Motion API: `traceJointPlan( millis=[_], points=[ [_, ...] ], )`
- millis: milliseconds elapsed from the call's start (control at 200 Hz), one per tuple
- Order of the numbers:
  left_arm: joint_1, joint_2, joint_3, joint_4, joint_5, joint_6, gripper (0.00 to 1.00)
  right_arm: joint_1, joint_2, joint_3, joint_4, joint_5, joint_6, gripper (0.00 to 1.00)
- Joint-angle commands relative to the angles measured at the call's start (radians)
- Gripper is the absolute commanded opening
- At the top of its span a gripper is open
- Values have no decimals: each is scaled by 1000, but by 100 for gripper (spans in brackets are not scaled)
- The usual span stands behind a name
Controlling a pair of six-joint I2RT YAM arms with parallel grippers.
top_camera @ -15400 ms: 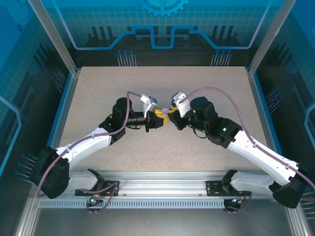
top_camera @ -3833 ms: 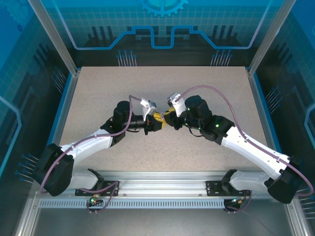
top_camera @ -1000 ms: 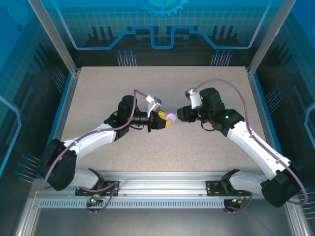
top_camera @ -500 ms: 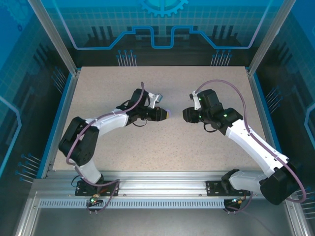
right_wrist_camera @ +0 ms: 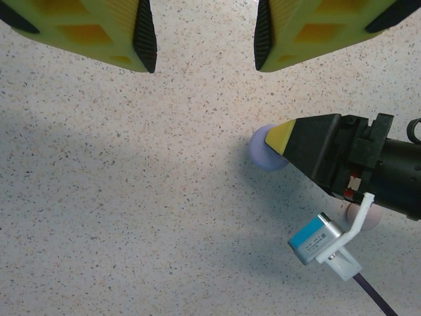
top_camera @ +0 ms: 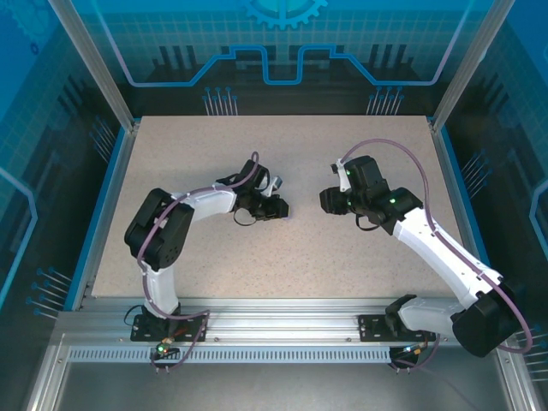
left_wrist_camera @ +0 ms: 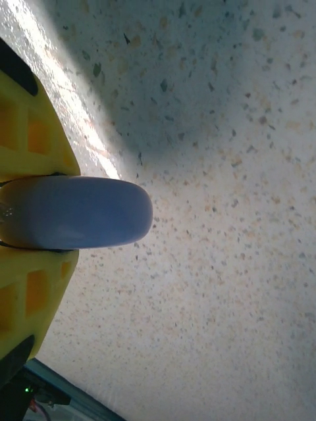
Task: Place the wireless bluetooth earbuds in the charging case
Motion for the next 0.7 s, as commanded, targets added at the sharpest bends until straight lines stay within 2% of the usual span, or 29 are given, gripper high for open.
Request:
traceJointPlan(
  millis=[0, 150, 320, 425, 570, 695],
  points=[
    [-2, 32, 35, -72, -21, 3, 21, -16, -10, -6, -15, 2, 10, 46],
    [-3, 56, 49, -107, -49, 13, 22, -17, -12, -6, -18, 1, 10, 46],
    [-4, 71, 50, -136, -99, 23, 30, -19, -13, -9, -17, 0, 10, 46],
    [-5, 62, 39, -139, -132, 28, 41, -21, -15, -10, -17, 1, 9, 46],
    [-10, 25, 20, -139, -186, 48, 63, -23, -17, -18, -15, 2, 8, 47],
    [-11, -19, 8, -149, -231, 72, 72, -30, -17, -34, -3, 18, 5, 49]
  ],
)
